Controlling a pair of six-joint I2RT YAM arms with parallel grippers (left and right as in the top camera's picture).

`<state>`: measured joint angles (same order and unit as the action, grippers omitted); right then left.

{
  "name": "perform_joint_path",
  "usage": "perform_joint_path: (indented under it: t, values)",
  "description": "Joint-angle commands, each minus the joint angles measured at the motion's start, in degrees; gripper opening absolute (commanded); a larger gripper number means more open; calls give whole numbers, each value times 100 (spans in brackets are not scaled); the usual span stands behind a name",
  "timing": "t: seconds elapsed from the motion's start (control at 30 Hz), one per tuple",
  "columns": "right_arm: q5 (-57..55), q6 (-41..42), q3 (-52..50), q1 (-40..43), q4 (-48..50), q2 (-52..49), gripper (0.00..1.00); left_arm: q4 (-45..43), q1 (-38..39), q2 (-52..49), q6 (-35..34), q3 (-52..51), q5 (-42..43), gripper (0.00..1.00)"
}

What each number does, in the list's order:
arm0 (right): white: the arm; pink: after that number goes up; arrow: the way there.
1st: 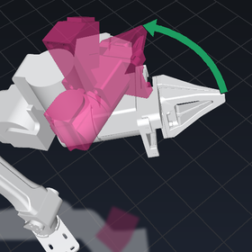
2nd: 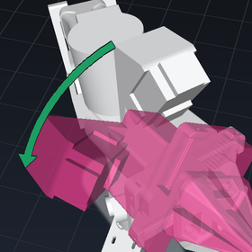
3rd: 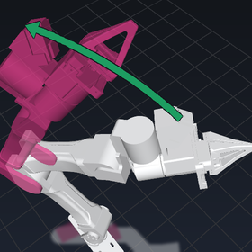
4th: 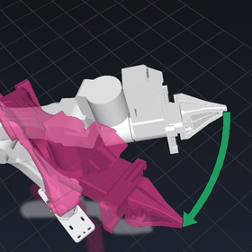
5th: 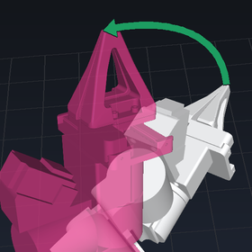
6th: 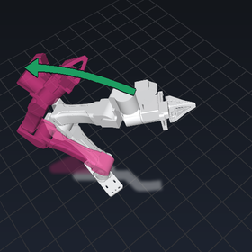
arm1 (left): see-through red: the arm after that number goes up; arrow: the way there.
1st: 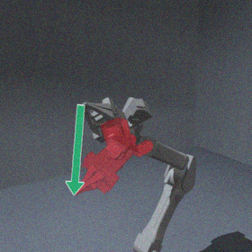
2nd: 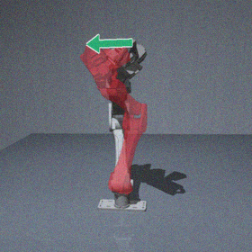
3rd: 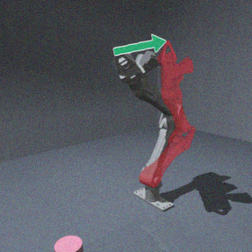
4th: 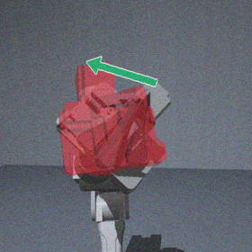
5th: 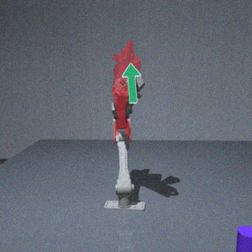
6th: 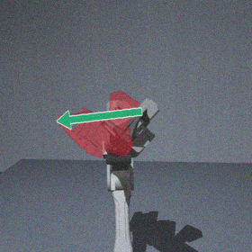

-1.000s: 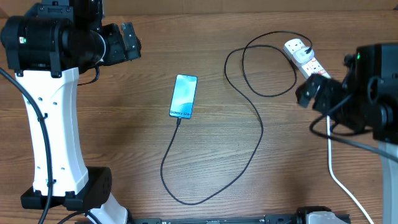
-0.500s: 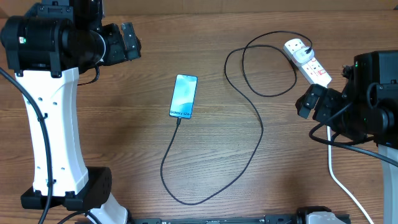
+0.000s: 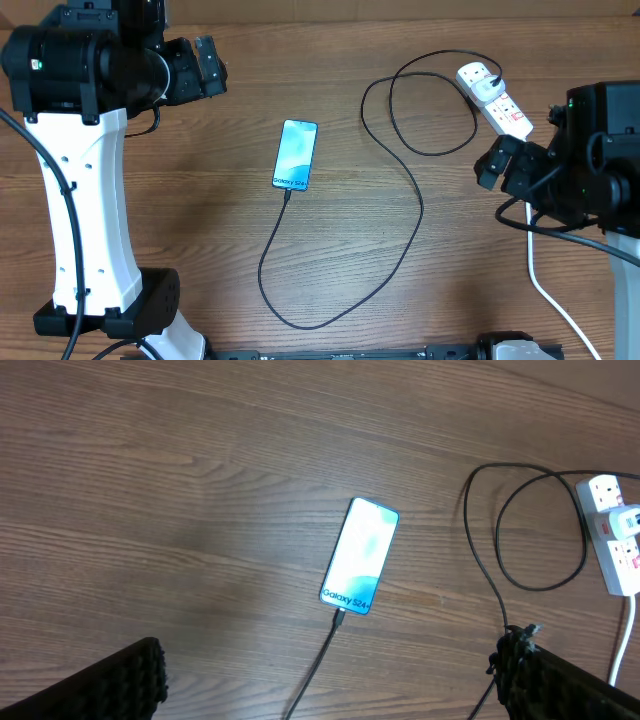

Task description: Plug charger to phone and switch on socket

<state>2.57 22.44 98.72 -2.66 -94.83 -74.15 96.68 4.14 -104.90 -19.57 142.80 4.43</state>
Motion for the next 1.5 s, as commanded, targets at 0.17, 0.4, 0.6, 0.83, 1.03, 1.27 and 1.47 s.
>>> perform_joint_path:
  t: [0.17,0.4,0.6,0.83,1.03,1.27,1.47]
  values:
    - [-31,-348,-975,-28,1012,662,100,11,37,22,-79,-26,-55,100]
    - [142,-649,-2638,-28,2481,2085,100,11,37,22,-79,-26,-55,100]
    - [164,-658,-4354,-22,3794,3665,100,11,37,22,-79,-26,-55,100]
    - [551,-1311,-6048,-22,5099,4942,100,11,37,22,-79,-26,-55,100]
    - [616,-1377,-7189,-22,6168,5729,100,11,37,22,-79,-26,-55,100]
    - [721,-1381,-8142,-22,7333,6253,100,11,37,22,-79,-26,-55,100]
    - [802,-1399,-8813,-22,8266,6664,100,11,37,22,-79,-26,-52,99]
